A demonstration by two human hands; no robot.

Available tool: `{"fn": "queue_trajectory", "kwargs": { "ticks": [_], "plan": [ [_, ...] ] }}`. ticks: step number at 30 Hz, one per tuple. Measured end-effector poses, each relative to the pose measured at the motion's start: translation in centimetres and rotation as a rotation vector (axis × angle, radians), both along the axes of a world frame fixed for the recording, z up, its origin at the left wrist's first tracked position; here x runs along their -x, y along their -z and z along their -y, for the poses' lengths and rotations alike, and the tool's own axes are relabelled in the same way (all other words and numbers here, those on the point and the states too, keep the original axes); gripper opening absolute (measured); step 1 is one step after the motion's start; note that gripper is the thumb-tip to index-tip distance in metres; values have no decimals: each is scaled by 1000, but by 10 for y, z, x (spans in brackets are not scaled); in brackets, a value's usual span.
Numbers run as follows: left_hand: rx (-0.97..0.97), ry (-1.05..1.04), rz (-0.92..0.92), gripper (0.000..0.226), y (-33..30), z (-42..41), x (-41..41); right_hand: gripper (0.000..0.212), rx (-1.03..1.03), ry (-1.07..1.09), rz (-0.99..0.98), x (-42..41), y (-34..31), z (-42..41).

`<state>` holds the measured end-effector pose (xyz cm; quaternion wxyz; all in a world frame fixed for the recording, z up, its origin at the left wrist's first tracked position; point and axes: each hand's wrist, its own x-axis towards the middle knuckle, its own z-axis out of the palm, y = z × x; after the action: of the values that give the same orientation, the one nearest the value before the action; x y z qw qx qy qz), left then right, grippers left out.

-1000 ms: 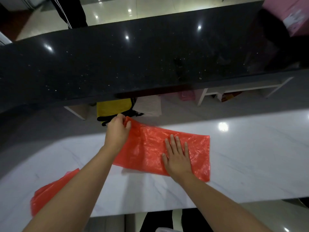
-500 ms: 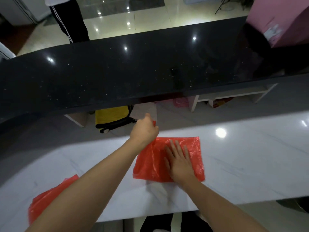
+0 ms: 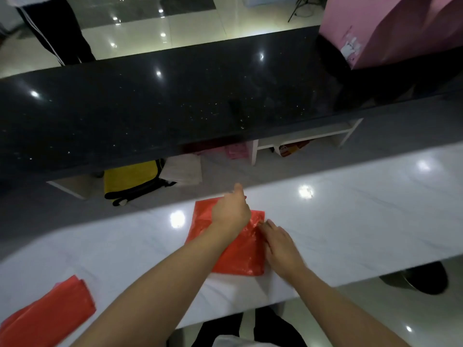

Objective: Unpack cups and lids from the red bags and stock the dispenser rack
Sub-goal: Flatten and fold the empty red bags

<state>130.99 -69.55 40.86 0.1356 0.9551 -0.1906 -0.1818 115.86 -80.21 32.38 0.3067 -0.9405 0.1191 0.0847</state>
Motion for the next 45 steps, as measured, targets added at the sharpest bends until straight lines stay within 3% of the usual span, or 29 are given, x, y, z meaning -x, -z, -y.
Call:
{"fn": "queue_trajectory", "kwargs": {
  "ticks": [4,8,11,18,22,24,26,28,30,32,37,41,45],
  "plan": [
    [-25,69,-32,38,31,14,27,53,-148,35,31,10,0,15],
    [-8,60,-66,31,51,22,41,52,-126,92,-10,20,8,26],
    [108,-10,-108,17,63,22,47,56,-88,48,-25,20,11,31],
    [468,-226,-294,16,71,13,50,60,32,-7,8,9,5,27],
    [634,-432,-505,19,68,5,44,64,172,-104,-55,-1,2,25],
    [687,-441,-552,24,67,-1,42,62,232,-138,-107,-6,1,24],
    [574,-255,-374,20,64,-14,36,58,252,-142,-136,-9,1,22],
    [387,4,-77,16,61,-36,30,57,247,-132,-151,-9,1,22],
    [277,223,185,21,63,-64,23,55,253,-132,-162,-11,2,22],
    [173,353,311,35,69,-91,19,51,259,-119,-159,-14,2,21],
    [-143,428,135,77,97,-116,30,57,229,38,-137,-25,-4,-2],
    [-140,333,162,78,117,-108,48,71,315,81,-134,-32,5,-26],
    [-118,279,197,75,129,-103,58,67,398,-108,-122,-35,19,-42]
  ]
}}
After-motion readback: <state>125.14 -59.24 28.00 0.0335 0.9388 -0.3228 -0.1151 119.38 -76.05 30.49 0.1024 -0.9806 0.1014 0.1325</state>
